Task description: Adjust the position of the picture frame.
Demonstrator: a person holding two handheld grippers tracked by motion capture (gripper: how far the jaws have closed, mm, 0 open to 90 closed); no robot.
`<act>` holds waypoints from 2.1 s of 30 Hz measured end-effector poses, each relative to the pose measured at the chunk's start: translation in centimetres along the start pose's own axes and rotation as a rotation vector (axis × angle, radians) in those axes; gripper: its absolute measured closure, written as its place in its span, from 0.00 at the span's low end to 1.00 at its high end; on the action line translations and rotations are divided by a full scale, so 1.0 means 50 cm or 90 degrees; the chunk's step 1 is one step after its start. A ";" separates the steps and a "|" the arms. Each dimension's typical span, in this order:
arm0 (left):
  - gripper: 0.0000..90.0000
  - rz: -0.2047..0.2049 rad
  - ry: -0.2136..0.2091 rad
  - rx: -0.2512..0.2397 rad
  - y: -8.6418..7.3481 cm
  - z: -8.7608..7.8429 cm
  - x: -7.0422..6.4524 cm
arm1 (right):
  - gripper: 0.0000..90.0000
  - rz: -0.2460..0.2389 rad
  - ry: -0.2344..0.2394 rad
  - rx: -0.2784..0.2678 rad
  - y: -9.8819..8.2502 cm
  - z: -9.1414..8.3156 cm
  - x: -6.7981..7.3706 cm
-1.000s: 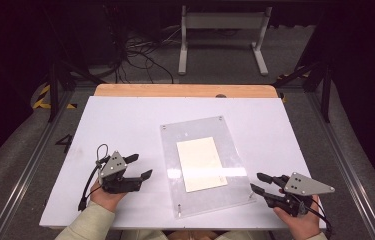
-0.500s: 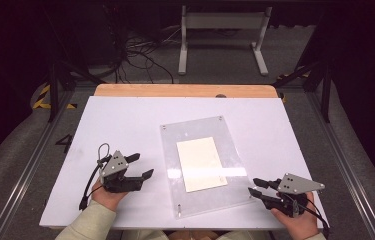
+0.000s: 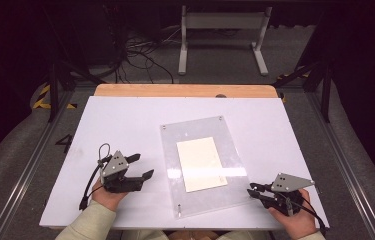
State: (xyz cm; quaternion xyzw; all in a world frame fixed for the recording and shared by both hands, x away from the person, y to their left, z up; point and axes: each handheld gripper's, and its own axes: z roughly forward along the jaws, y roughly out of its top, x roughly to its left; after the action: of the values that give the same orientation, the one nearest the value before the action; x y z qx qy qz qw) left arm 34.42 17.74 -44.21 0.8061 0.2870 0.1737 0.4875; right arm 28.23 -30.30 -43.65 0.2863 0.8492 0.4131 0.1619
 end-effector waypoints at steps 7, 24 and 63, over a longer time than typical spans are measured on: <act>0.29 0.003 0.001 0.002 0.000 0.001 0.001 | 0.94 -0.005 0.011 0.008 0.000 0.001 0.000; 0.29 -0.003 0.008 0.010 -0.004 0.002 -0.001 | 0.94 0.049 -0.137 -0.004 0.049 -0.018 -0.095; 0.51 -0.077 0.014 0.037 0.086 0.049 0.093 | 0.81 0.187 -0.264 -0.098 0.008 -0.055 -0.155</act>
State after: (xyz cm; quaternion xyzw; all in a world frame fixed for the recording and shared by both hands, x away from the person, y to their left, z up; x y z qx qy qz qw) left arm 40.67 17.43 -41.54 0.7991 0.3456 0.1443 0.4703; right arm 33.04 -36.58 -41.37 0.4718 0.7134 0.4282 0.2917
